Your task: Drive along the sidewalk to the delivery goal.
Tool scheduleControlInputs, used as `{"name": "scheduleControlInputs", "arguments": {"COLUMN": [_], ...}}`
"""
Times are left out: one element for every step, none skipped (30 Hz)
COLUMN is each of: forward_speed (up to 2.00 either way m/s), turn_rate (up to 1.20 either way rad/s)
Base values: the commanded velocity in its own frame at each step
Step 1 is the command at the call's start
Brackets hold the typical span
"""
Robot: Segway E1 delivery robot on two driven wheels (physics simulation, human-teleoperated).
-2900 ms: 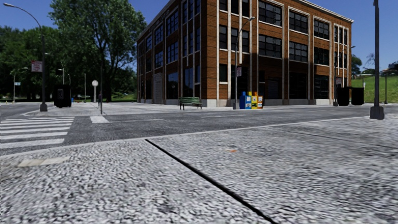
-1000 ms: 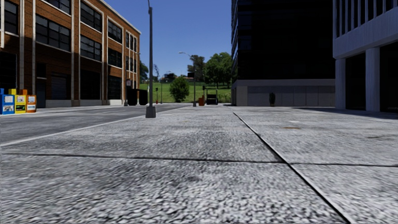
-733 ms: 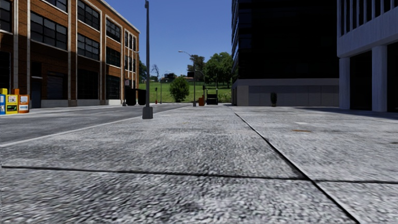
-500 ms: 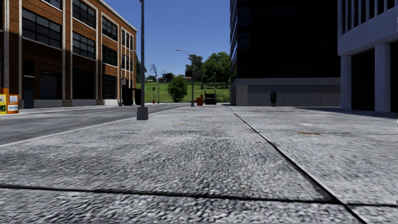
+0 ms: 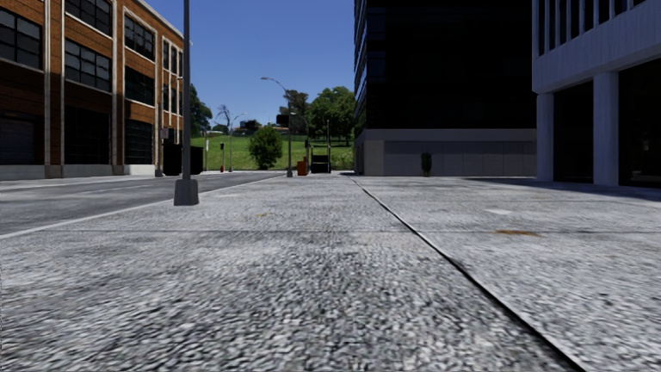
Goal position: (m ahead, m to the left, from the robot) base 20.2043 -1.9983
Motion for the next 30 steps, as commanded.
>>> {"name": "scheduleControlInputs", "arguments": {"forward_speed": [2.00,2.00,2.00,2.00,2.00,2.00,2.00,2.00,2.00,2.00,2.00,2.00,2.00,2.00,2.00,2.00,2.00,2.00,2.00,2.00,2.00,2.00,2.00,2.00,2.00,2.00,2.00,2.00,2.00,2.00], "turn_rate": [0.00,0.00,0.00,0.00,-0.46,-1.19,-1.19,-1.20,-1.20,-1.20,-1.20,-1.20,-0.71,-0.28,0.00,0.00,0.00,0.00,0.00,0.00,0.00,0.00,0.00,0.00,0.00,0.00,0.00,0.00,0.00,0.00]}}
